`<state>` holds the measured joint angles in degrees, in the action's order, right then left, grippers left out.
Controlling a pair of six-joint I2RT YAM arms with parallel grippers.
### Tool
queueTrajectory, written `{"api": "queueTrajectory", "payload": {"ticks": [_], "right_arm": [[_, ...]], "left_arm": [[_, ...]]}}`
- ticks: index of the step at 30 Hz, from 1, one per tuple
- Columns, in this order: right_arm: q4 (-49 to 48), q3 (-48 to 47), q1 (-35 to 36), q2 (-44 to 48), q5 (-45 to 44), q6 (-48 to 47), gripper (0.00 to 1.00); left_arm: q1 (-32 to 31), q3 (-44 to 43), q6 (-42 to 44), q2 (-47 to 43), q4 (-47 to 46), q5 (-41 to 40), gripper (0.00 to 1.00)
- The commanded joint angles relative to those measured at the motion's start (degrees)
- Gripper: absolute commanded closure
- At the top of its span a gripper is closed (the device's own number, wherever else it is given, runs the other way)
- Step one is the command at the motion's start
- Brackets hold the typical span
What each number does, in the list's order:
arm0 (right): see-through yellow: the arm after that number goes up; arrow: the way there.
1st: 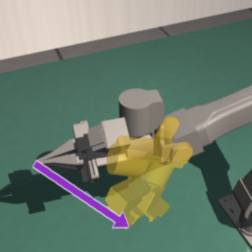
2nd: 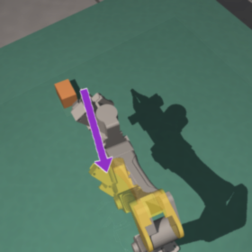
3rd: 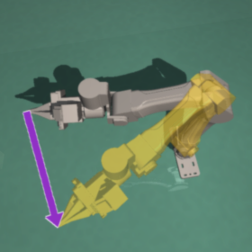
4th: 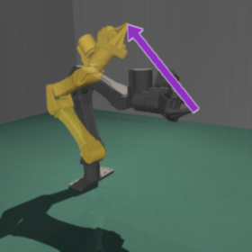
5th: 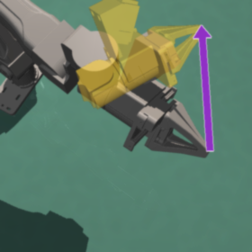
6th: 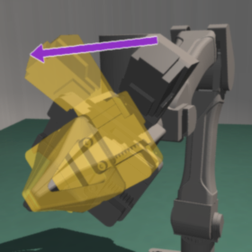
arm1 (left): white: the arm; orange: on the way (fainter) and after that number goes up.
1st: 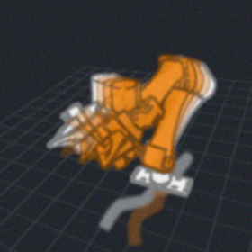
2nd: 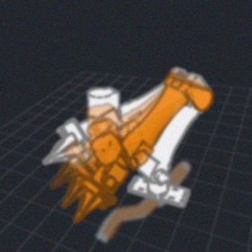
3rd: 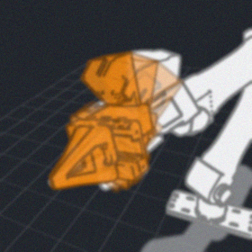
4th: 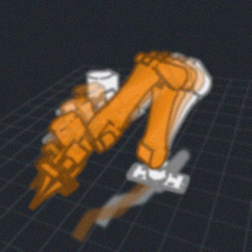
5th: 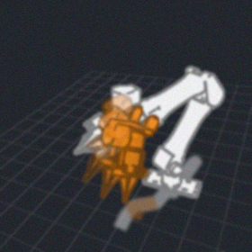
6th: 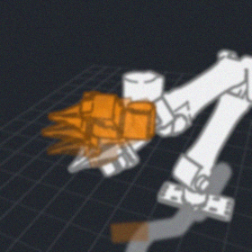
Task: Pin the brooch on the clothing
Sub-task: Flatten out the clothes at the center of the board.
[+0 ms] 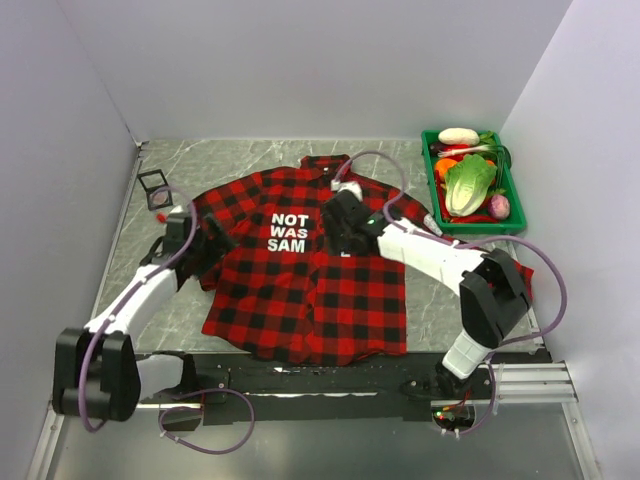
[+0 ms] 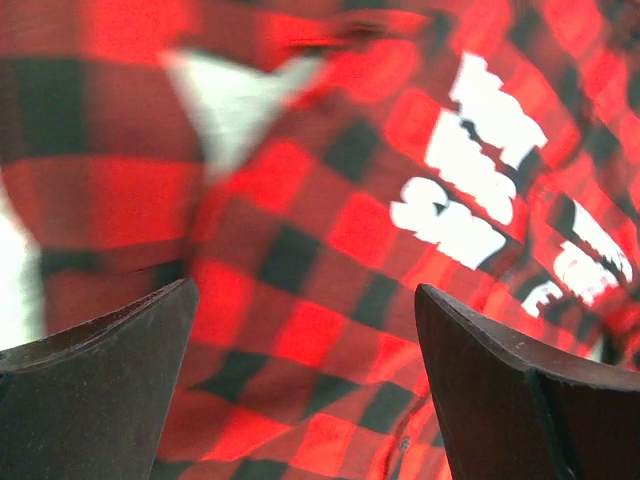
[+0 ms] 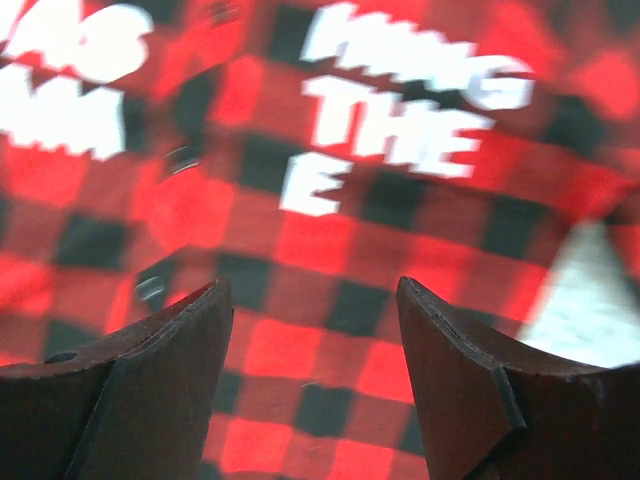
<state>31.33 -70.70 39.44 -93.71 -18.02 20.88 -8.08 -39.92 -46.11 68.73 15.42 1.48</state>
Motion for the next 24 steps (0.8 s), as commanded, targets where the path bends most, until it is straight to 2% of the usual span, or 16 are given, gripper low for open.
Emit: {"api": "queueTrajectory", "payload": {"ticks": [1, 3, 5, 8, 9, 11, 15, 24], "right_arm": [[-4.08, -1.28, 3.35, -2.96, 3.86, 1.88, 0.27], [-5.14, -1.37, 4.06, -4.45, 5.01, 1.97, 0.28], [-6.28, -0.94, 4.59, -4.99, 6.24, 1.88, 0.28], [-7.34, -0.06, 5.03, -5.25, 7.47, 1.18, 0.28], [-7.6, 0.29, 4.94, -5.17, 7.47, 0.92, 0.28], [-7.52, 0.38, 5.03, -4.9, 6.69, 0.21, 0.29], [-8.13, 1.35, 5.03, -3.59, 6.51, -0.49, 0.29], [-8.83, 3.02, 5.03, -3.32, 8.27, 0.03, 0.29]], "left_arm": [[6.92, 5.02, -6.79, -5.7, 0.75, -0.42, 0.02], [7.81, 6.17, -7.59, -7.64, 1.45, -3.3, 0.0], [7.81, 6.35, -8.38, -10.19, 2.77, -6.03, 0.05], [7.81, 6.61, -7.51, -10.64, 3.03, -8.06, 0.13], [9.9, 6.52, -6.98, -10.02, 3.12, -8.5, 0.21], [11.06, 6.35, -6.72, -7.39, 3.39, -8.59, 0.25], [14.83, 7.22, -6.89, -4.75, 0.33, -6.93, 0.29], [16.6, 4.77, -5.22, 2.54, -4.78, -8.33, 0.35]]}}
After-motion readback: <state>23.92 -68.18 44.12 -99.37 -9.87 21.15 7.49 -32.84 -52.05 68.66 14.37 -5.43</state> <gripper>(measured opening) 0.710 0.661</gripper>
